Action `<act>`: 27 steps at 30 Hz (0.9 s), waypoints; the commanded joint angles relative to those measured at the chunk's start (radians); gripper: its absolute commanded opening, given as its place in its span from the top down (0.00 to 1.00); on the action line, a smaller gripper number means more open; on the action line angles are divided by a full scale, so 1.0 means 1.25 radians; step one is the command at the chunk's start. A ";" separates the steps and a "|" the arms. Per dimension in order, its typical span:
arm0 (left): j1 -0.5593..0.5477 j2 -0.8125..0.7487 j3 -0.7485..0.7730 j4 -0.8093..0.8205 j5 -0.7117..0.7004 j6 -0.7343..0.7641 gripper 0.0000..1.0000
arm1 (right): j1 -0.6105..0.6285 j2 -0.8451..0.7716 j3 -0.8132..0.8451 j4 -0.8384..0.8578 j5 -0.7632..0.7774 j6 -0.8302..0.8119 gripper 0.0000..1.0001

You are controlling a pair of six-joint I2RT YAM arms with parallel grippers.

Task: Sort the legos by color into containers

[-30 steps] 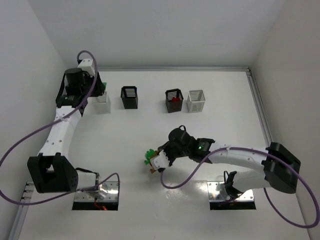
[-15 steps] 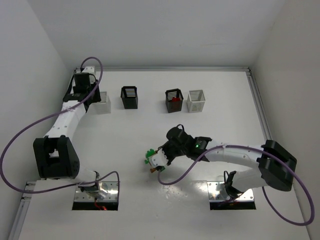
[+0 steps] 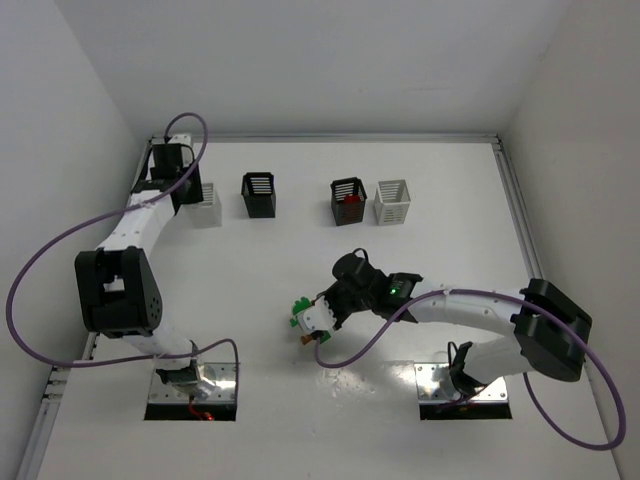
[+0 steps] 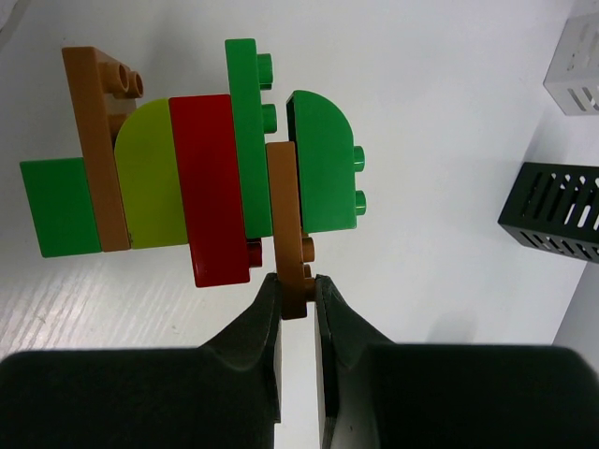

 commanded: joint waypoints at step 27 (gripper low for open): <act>-0.192 -0.158 -0.159 -0.416 0.908 0.452 0.31 | 0.016 0.007 0.049 0.177 0.035 -0.074 1.00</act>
